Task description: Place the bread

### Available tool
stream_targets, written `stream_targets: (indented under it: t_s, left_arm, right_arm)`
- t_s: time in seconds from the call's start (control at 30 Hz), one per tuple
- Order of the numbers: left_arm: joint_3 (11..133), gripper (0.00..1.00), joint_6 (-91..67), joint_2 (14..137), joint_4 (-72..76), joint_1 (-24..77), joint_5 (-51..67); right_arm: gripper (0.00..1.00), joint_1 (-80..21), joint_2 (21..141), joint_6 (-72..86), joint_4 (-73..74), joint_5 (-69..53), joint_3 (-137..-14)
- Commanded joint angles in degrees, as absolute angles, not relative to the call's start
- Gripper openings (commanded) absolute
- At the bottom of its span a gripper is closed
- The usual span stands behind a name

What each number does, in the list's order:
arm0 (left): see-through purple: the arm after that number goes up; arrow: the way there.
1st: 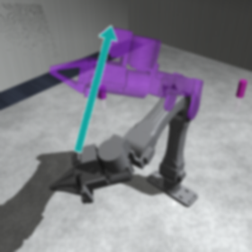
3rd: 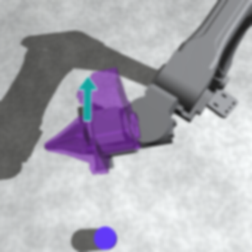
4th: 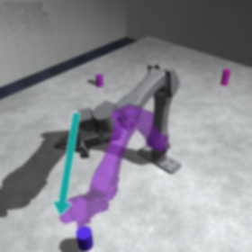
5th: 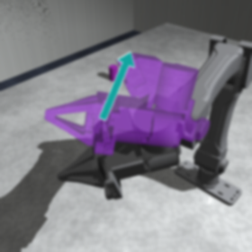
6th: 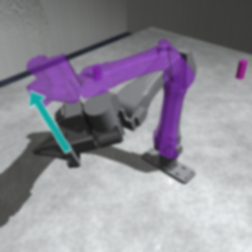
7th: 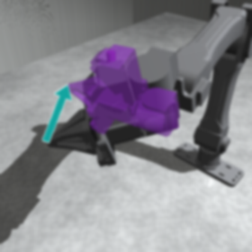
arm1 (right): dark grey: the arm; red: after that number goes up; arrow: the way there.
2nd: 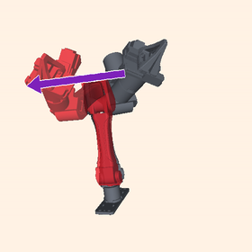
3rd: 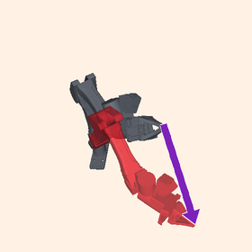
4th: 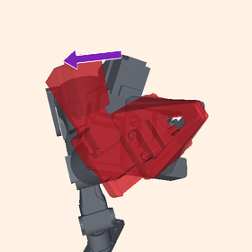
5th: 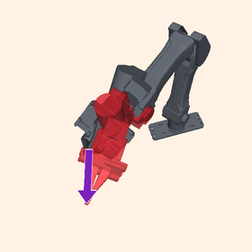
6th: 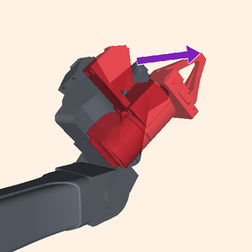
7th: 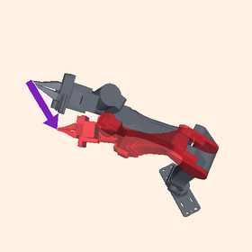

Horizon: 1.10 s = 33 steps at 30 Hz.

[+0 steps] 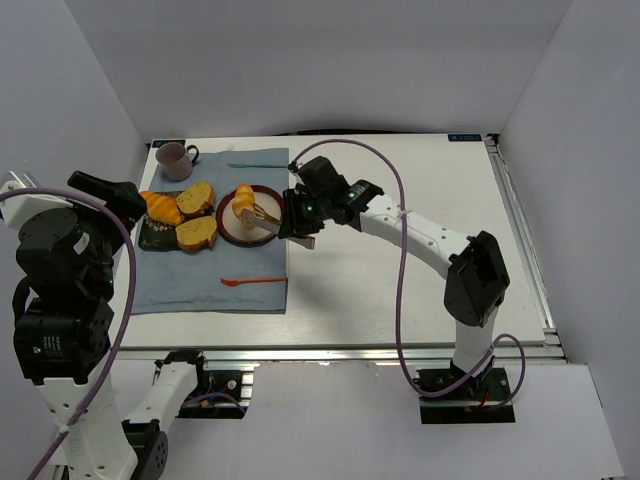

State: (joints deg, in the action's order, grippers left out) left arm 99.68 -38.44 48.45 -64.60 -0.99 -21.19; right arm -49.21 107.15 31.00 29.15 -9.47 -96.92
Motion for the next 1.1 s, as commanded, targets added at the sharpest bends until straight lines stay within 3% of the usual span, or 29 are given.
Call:
stream_targets:
  t_s: [0.0,0.5,0.73,0.8,1.07]
  left_arm:
    - [100.4,0.98,-38.5,48.9,-64.2,-0.9,-20.9]
    - [101.8,0.98,-37.0,49.8,-65.9,-0.8,-22.2]
    - [101.9,0.98,-36.4,50.0,-66.1,-0.9,-22.9]
    - [101.7,0.98,-36.2,50.2,-66.0,-0.9,-22.8]
    - [100.5,0.98,-35.7,49.9,-65.4,-0.9,-22.6]
  right_arm:
    - [0.00,-47.8,108.5,29.5,26.6,-12.0,-98.0]
    - [0.00,-46.3,117.6,29.2,28.4,-13.6,-104.2]
    - [0.25,-46.2,117.0,29.4,28.9,-12.9,-104.5]
    - [0.27,-46.2,116.5,29.4,29.4,-12.6,-104.7]
    - [0.51,-46.2,115.9,29.2,30.8,-11.6,-106.1]
